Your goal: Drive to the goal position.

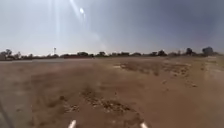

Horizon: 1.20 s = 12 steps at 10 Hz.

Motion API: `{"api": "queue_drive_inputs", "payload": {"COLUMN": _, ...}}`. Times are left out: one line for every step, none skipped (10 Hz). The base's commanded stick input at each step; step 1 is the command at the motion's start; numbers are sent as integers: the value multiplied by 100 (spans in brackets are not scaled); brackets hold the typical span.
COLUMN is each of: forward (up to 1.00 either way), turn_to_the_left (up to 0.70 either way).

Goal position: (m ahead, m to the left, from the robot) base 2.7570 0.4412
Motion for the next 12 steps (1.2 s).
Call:
{"api": "queue_drive_inputs", "payload": {"forward": 50, "turn_to_the_left": 0}}
{"api": "queue_drive_inputs", "payload": {"forward": 50, "turn_to_the_left": 0}}
{"api": "queue_drive_inputs", "payload": {"forward": 50, "turn_to_the_left": 0}}
{"api": "queue_drive_inputs", "payload": {"forward": 50, "turn_to_the_left": 0}}
{"api": "queue_drive_inputs", "payload": {"forward": 50, "turn_to_the_left": 0}}
{"api": "queue_drive_inputs", "payload": {"forward": 50, "turn_to_the_left": 0}}
{"api": "queue_drive_inputs", "payload": {"forward": 50, "turn_to_the_left": 0}}
{"api": "queue_drive_inputs", "payload": {"forward": 50, "turn_to_the_left": 0}}
{"api": "queue_drive_inputs", "payload": {"forward": 50, "turn_to_the_left": 0}}
{"api": "queue_drive_inputs", "payload": {"forward": 50, "turn_to_the_left": 0}}
{"api": "queue_drive_inputs", "payload": {"forward": 50, "turn_to_the_left": 0}}
{"api": "queue_drive_inputs", "payload": {"forward": 50, "turn_to_the_left": 0}}
